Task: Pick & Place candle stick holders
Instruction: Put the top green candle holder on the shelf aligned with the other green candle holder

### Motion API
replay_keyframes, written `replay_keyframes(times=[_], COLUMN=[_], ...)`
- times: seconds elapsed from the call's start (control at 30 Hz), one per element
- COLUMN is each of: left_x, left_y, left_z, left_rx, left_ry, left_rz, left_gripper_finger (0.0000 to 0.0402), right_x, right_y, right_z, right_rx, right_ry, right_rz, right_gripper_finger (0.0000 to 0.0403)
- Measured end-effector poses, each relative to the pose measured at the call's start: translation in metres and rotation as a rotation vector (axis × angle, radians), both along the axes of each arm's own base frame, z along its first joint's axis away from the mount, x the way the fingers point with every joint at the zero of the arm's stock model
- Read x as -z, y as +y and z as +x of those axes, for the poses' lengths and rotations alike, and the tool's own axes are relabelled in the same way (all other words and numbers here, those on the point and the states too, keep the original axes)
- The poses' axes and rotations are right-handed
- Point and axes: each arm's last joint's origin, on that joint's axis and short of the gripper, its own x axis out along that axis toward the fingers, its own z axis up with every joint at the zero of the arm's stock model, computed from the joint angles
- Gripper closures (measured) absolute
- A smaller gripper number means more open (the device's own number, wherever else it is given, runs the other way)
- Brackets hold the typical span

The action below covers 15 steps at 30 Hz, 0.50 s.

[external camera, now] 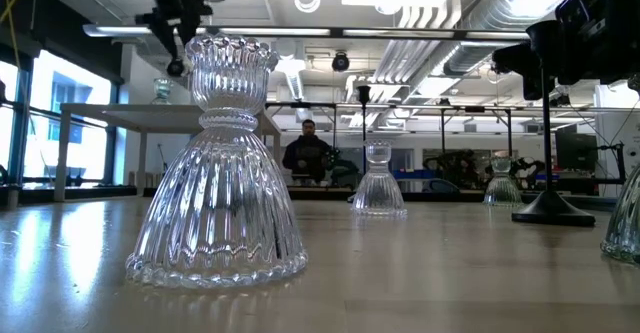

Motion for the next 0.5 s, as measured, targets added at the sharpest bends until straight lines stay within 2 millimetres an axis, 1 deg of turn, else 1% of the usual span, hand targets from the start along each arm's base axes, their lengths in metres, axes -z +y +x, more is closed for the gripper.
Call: replay_keyframes(times=[0.07, 0.17, 0.27, 0.3, 0.37, 0.43, 0.5], left_x=[-0.011, -0.028, -0.035, -0.034, -0.024, -0.009, 0.008], left_y=[-0.014, -0.040, -0.070, -0.079, -0.096, -0.111, -0.123], left_z=[0.004, 0.014, 0.034, 0.042, 0.058, 0.070, 0.079], left_rx=[0.064, 0.199, 0.374, 0.435, 0.549, 0.630, 0.660], left_ry=[-0.014, -0.056, -0.177, -0.222, -0.305, -0.373, -0.416], left_rz=[0.067, 0.194, 0.312, 0.357, 0.446, 0.521, 0.589], left_gripper_finger=[0.0218, 0.0279, 0.0348, 0.0370, 0.0393, 0.0388, 0.0383], right_x=[-0.002, -0.007, -0.010, -0.012, -0.014, -0.016, -0.017], right_y=[0.000, 0.000, -0.002, -0.003, -0.005, -0.006, -0.007], right_z=[0.000, -0.001, -0.002, -0.002, -0.003, -0.004, -0.005], right_rx=[0.003, 0.017, 0.087, 0.119, 0.189, 0.245, 0.280], right_ry=[-0.021, -0.062, -0.101, -0.111, -0.133, -0.150, -0.149], right_rz=[-0.023, -0.053, -0.053, -0.057, -0.058, -0.049, -0.042], right_gripper_finger=[0.0402, 0.0402, 0.0402, 0.0402, 0.0403, 0.0402, 0.0403])
